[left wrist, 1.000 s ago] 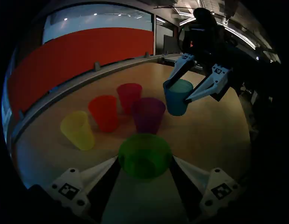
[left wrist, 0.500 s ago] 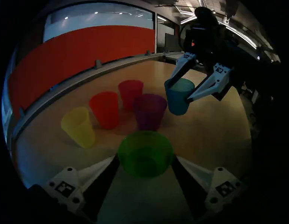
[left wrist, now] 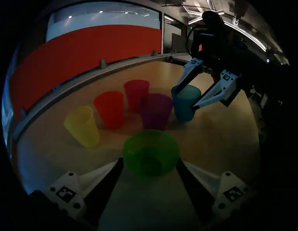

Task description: Pour water

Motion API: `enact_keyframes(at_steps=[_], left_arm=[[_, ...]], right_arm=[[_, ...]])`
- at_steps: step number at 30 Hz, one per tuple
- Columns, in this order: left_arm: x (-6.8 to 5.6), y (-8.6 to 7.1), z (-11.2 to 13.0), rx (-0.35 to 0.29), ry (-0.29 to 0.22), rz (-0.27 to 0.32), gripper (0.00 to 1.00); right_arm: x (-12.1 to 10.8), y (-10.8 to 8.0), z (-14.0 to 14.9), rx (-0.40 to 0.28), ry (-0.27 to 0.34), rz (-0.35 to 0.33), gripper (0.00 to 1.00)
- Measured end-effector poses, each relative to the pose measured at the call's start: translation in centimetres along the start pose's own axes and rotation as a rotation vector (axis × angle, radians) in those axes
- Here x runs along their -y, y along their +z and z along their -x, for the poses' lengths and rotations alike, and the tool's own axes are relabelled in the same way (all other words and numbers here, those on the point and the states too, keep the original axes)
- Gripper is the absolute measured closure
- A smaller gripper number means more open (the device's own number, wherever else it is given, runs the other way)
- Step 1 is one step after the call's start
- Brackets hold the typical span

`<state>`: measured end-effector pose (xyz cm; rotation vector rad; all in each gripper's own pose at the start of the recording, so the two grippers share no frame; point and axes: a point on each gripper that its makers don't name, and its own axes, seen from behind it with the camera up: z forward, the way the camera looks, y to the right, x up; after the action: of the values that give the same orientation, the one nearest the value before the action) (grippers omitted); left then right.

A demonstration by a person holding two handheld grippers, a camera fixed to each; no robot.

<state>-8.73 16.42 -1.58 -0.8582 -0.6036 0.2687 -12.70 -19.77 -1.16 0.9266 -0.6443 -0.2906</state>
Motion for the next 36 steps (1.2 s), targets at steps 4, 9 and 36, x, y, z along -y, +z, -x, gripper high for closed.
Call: enact_keyframes(at_steps=[4, 9, 36], left_arm=[[-0.1, -0.3, 0.1, -0.002, -0.008, 0.0, 0.0], [-0.1, -0.6, 0.2, -0.007, -0.015, -0.004, 0.0], [0.1, -2.4, 0.5, -0.016, -0.023, -0.031, 0.0]], right_arm=[[-0.1, 0.3, 0.6, 0.003, -0.001, 0.005, 0.06], [-0.2, 0.4, 0.9, 0.002, -0.008, 0.016, 0.06], [-0.1, -0.9, 2.8, 0.015, -0.003, 0.063, 0.0]])
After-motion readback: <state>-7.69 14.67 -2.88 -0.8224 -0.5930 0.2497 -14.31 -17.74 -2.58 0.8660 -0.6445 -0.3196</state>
